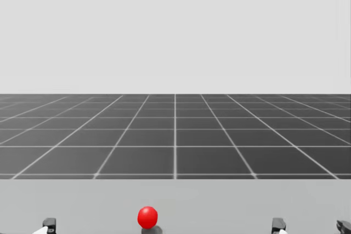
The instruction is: Watch the red light. When it turns green, pick up the object.
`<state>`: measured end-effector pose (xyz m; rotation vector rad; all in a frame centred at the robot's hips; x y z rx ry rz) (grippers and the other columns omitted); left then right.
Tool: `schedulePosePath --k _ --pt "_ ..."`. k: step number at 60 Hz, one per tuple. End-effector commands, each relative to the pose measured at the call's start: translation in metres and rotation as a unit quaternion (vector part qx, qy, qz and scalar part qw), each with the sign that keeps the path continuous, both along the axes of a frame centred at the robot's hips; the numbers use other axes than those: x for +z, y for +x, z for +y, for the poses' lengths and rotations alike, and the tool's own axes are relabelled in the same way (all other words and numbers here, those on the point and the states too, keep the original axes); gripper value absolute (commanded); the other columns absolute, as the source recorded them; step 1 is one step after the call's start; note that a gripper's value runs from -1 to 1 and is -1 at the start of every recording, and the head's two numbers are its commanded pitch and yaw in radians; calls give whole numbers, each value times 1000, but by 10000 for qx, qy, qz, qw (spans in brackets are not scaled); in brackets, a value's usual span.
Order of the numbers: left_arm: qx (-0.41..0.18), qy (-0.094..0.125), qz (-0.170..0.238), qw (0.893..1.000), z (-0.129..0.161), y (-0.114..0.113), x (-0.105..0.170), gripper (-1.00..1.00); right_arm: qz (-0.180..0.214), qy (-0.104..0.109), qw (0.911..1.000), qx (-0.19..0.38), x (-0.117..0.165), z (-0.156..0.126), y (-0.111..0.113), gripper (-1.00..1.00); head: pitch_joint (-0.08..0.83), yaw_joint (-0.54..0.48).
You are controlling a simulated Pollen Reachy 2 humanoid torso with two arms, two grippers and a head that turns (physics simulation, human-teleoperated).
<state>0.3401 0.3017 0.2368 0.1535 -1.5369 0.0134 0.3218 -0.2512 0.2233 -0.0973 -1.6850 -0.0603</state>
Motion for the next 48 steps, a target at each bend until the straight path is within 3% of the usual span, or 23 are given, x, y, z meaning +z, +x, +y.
schedulePosePath --k 1,4,7,9,34,48 --pt "72 -57 119 9999 5 1 0 -1000 -298 303 9990 -122 -2 2 -4 -1000 9 0" --pt "78 -48 118 9999 5 1 0 -1000 -222 180 9995 -130 -1 2 -3 -1000 15 1" --pt "74 -45 120 9999 5 2 -1 -1000 174 282 9993 -187 0 4 0 -1000 24 3" --pt "76 -45 124 9999 5 2 -1 -1000 420 238 9988 -45 1 4 0 -1000 35 4" --pt "9 24 105 9999 6 3 -1 -1000 380 215 9990 4 -1 2 0 -1000 326 40" --pt "-24 52 99 9999 5 3 -1 -1000 353 195 9992 13 0 2 0 -1000 410 90"
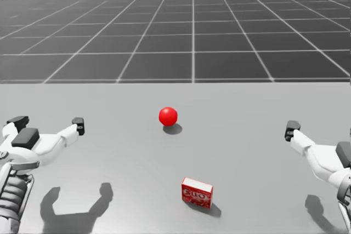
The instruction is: Watch the red light. When it turns green, pick up the object.
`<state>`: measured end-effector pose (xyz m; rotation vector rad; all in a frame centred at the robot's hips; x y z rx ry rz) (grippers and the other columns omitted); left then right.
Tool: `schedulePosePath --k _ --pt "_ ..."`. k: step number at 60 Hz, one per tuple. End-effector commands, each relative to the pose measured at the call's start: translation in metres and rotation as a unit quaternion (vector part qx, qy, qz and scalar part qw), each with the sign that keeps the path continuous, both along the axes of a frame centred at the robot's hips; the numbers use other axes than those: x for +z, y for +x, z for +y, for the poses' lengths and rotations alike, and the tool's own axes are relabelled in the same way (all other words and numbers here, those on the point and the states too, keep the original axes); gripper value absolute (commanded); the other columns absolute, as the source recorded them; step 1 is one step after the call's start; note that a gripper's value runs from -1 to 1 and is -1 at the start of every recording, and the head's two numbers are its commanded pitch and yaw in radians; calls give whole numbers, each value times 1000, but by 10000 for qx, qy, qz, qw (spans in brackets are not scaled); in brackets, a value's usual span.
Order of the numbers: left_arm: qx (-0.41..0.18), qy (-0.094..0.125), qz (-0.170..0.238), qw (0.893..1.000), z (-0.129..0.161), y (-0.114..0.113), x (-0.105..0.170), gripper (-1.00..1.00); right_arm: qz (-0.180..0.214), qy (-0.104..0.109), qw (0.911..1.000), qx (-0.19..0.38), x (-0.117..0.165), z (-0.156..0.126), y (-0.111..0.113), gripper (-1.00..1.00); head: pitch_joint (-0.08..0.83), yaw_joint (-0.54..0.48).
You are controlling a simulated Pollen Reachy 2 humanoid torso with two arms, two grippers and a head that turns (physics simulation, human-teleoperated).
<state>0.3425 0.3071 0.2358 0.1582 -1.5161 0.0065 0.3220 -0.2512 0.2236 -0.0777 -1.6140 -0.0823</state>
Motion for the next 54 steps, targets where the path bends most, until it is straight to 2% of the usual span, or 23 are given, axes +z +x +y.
schedulePosePath --k 1,54 --pt "-24 19 -6 10000 0 0 0 -1000 4 47 10000 22 0 2 -1 -1000 412 92" --pt "-25 33 -59 10000 -3 -2 1 -1000 29 37 10000 41 -1 3 -1 -1000 418 103"
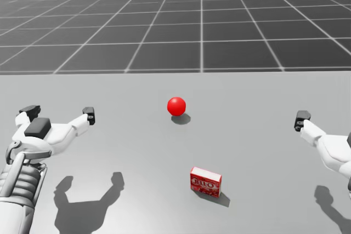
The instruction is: Watch the red light. When it turns green, pick up the object.
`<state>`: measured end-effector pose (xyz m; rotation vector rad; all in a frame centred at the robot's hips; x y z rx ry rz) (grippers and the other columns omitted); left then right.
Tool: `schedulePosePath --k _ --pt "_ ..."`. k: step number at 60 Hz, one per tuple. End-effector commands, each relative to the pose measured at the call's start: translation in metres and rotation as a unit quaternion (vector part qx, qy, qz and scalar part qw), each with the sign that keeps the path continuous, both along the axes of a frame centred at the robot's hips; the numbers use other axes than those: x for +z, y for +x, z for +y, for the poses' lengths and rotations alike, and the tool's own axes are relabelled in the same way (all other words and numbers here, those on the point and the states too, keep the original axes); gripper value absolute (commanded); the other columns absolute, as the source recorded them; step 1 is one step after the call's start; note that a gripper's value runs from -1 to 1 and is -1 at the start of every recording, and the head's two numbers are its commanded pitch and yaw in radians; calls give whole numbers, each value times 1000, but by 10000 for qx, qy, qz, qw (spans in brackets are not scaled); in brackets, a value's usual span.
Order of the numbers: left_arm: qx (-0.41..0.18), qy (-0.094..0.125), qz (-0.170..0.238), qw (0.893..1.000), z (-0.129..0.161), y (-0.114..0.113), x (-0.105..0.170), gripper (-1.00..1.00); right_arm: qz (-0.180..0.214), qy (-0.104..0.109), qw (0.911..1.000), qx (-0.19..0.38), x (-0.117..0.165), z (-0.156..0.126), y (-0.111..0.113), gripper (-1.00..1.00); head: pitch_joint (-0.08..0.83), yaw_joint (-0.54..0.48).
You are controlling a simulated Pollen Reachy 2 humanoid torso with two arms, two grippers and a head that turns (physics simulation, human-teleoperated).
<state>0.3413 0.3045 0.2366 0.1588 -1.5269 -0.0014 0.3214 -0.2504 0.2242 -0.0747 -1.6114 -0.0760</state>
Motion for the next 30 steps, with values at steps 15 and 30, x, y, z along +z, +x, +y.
schedulePosePath --k 15,30 --pt "1 8 -8 10000 0 -1 0 -1000 26 57 10000 18 -1 2 -1 -1000 417 104" --pt "-2 20 -2 10000 -1 -1 0 -1000 33 41 10000 27 -1 2 0 -1000 417 103"
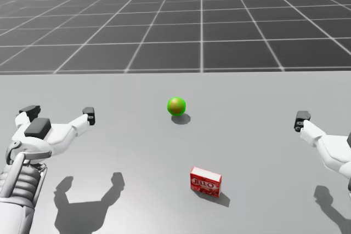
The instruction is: Watch the red light. When it turns green, pick up the object.
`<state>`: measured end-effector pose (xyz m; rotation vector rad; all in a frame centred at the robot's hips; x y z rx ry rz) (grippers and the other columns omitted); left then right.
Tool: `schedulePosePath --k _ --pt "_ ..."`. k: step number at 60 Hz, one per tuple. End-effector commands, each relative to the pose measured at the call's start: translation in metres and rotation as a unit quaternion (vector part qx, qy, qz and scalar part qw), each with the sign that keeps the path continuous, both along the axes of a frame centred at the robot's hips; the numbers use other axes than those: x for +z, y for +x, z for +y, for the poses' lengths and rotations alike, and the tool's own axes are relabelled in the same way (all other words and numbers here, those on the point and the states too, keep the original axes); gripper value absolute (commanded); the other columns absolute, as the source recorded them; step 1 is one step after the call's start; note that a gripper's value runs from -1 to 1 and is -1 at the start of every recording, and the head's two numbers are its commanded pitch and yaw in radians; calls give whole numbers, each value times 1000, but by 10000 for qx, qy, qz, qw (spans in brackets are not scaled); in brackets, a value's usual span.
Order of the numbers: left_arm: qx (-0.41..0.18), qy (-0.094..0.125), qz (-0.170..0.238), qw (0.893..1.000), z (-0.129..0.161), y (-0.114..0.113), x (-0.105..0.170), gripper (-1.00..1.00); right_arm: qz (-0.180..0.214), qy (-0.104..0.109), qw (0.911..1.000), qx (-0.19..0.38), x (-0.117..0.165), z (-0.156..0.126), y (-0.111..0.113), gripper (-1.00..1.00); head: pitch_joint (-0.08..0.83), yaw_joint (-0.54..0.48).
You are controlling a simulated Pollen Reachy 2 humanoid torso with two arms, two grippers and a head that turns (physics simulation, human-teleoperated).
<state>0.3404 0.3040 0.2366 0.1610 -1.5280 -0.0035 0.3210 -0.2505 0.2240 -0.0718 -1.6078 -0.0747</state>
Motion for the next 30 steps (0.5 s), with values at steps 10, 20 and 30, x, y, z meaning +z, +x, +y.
schedulePosePath --k 10,20,30 --pt "-4 2 2 10000 -1 0 0 -1000 19 25 10000 17 -1 2 0 -1000 462 97" --pt "-2 9 -3 10000 -1 0 0 -1000 19 26 10000 23 -2 3 0 -1000 541 85" --pt "-13 15 -31 10000 -1 -1 1 -1000 49 15 10000 30 -3 4 0 -1000 639 29"
